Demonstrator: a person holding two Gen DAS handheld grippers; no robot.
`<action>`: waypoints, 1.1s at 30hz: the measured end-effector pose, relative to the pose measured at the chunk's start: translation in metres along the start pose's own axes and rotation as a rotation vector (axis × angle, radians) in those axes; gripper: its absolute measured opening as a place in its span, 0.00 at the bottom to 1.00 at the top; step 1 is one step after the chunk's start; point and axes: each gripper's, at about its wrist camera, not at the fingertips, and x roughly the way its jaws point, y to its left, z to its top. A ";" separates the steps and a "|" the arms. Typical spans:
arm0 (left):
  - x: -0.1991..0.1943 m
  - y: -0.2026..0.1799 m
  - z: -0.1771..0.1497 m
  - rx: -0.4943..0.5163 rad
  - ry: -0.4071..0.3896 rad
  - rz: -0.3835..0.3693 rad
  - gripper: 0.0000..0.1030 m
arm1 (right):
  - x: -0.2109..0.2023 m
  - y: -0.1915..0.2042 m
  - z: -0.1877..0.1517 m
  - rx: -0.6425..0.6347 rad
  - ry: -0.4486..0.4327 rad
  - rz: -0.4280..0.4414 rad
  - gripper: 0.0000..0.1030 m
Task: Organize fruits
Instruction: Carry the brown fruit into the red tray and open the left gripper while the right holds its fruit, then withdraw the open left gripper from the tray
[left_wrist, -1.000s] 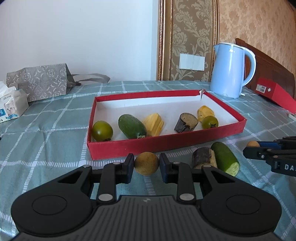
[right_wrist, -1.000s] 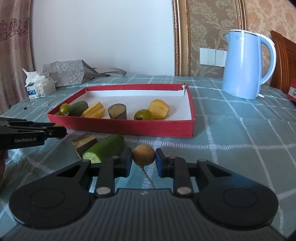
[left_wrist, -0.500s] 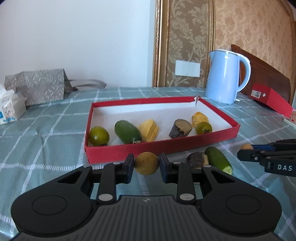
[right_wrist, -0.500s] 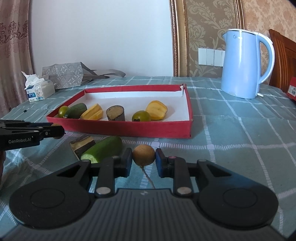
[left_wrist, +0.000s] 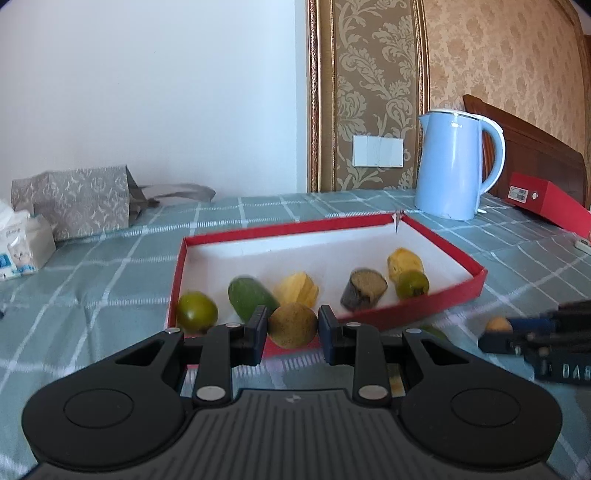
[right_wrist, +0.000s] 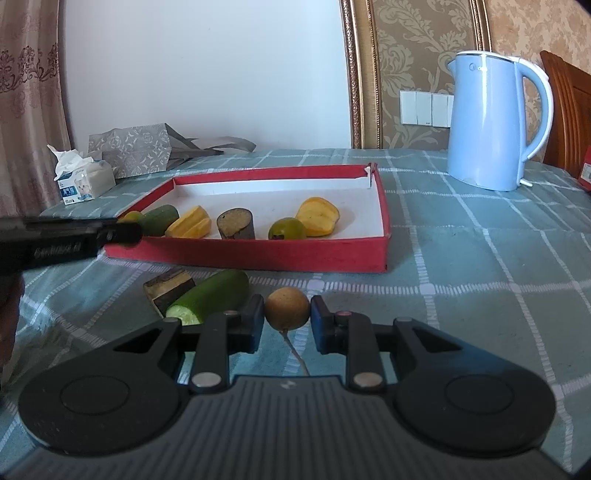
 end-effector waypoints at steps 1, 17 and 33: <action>0.003 0.000 0.005 0.006 -0.002 0.003 0.28 | 0.000 0.000 0.000 0.001 0.001 0.001 0.24; 0.113 0.024 0.051 -0.082 0.129 0.059 0.28 | 0.007 -0.005 0.002 0.020 0.029 0.024 0.24; 0.127 0.043 0.056 -0.156 0.074 0.161 0.83 | 0.010 -0.006 0.001 0.035 0.050 0.039 0.24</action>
